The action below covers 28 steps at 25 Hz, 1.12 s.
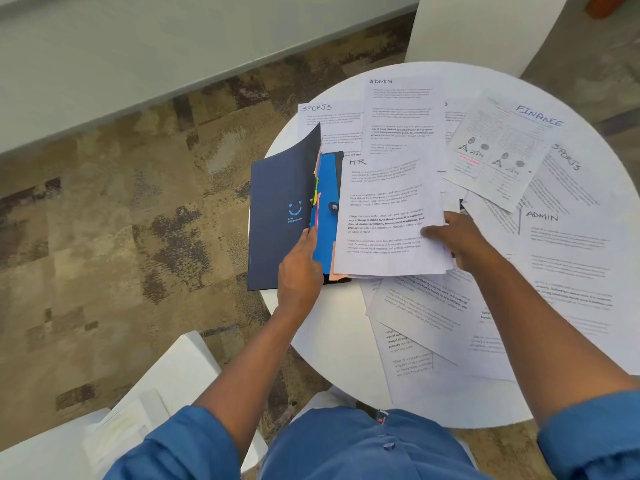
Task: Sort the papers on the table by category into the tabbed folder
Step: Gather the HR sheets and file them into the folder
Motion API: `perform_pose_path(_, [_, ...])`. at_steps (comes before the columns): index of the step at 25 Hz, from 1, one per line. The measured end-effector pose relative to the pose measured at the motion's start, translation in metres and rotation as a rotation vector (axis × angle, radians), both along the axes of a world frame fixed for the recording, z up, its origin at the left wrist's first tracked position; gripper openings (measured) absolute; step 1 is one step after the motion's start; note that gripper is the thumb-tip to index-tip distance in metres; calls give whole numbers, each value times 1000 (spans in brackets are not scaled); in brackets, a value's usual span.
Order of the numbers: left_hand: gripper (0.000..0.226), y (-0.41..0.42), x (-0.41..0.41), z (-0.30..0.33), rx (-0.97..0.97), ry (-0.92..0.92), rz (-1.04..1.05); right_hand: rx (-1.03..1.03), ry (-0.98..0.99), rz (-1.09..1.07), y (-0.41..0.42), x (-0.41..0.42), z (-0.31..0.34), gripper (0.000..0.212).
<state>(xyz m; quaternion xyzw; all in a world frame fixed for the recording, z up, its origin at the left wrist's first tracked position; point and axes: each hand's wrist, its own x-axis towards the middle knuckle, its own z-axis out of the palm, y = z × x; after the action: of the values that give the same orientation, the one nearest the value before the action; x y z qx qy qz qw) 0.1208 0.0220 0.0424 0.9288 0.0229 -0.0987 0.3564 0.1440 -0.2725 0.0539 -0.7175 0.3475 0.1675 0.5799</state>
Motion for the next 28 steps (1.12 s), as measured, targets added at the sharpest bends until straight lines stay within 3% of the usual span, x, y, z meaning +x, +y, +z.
perform_pose_path(4, [70, -1, 0, 0, 3, 25, 21, 24, -1, -80, -5, 1, -2, 38])
perform_pose_path(9, [64, -3, 0, 1, -32, 35, 11, 308, -30, -268, -37, -5, -2, 46])
perform_pose_path(13, [69, -4, 0, 3, -12, 21, 14, 391, -46, -264, -8, -3, -11, 47])
perform_pose_path(15, [73, -3, 0, 4, 12, -3, 10, 290, -34, -219, 14, -2, -14, 45])
perform_pose_path(20, [69, 2, -3, 6, -24, 1, 0, -227, -108, 2, 26, -1, -15, 38])
perform_pose_path(28, [70, -1, -2, 6, 20, 1, -11, -291, -164, 173, 64, 9, 4, 38])
